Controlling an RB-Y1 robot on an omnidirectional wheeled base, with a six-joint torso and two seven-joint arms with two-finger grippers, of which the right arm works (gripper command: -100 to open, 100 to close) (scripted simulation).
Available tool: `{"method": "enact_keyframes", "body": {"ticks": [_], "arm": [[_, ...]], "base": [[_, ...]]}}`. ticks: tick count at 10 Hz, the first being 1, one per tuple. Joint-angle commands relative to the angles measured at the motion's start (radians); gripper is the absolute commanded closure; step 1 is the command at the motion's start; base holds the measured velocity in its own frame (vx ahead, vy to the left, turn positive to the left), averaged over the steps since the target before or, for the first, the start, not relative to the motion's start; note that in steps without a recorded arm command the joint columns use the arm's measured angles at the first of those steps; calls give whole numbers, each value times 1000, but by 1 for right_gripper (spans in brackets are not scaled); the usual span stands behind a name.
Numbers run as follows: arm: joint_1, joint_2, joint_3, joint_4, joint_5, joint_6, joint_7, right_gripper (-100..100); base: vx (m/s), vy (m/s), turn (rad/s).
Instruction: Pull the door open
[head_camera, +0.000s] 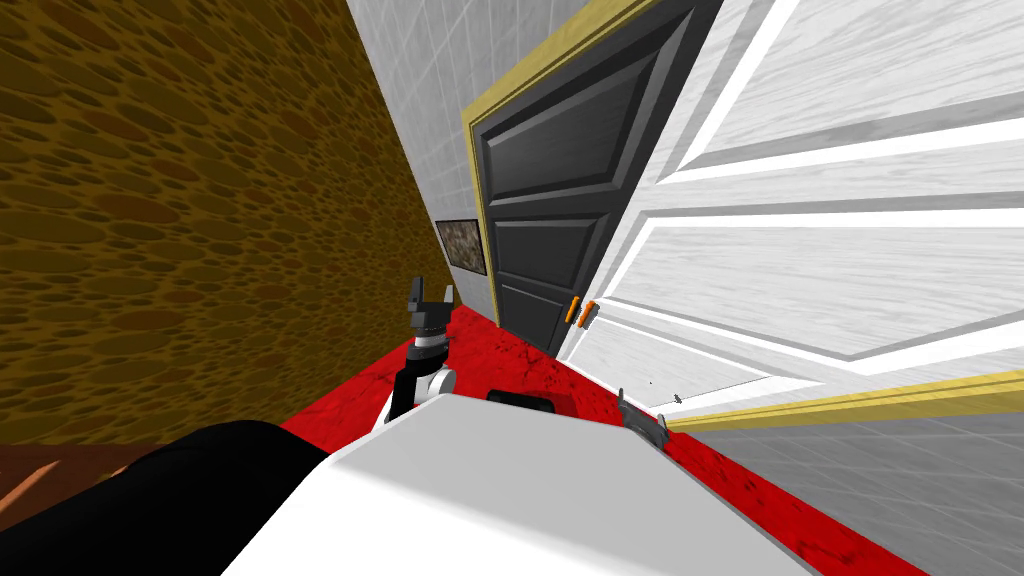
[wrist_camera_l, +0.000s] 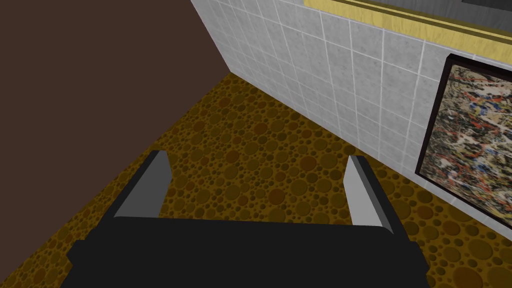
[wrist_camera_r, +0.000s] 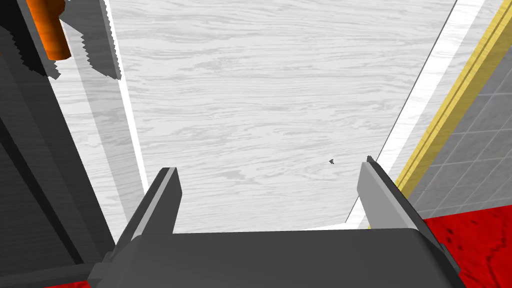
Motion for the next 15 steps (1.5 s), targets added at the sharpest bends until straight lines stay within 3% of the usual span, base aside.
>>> {"method": "enact_keyframes", "body": {"ticks": [1,2,4,6,9,15], "arm": [[17,-22,-13,29,-7,-5,-20,-100],[31,-40,-23,43,-13,-6,-33,-100],[33,-42,-24,46,-14,-6,-36,-100],[61,-90,-45,81,-26,-9,-75,-100],[62,-129,-52,102,-31,-9,-115,-100],[10,-146,-29,92,-20,-7,-151,-100]], "base": [[-92,21,-109],[-84,22,-94],[-39,8,-18],[-9,7,-83],[89,10,-6],[184,-28,77]]}}
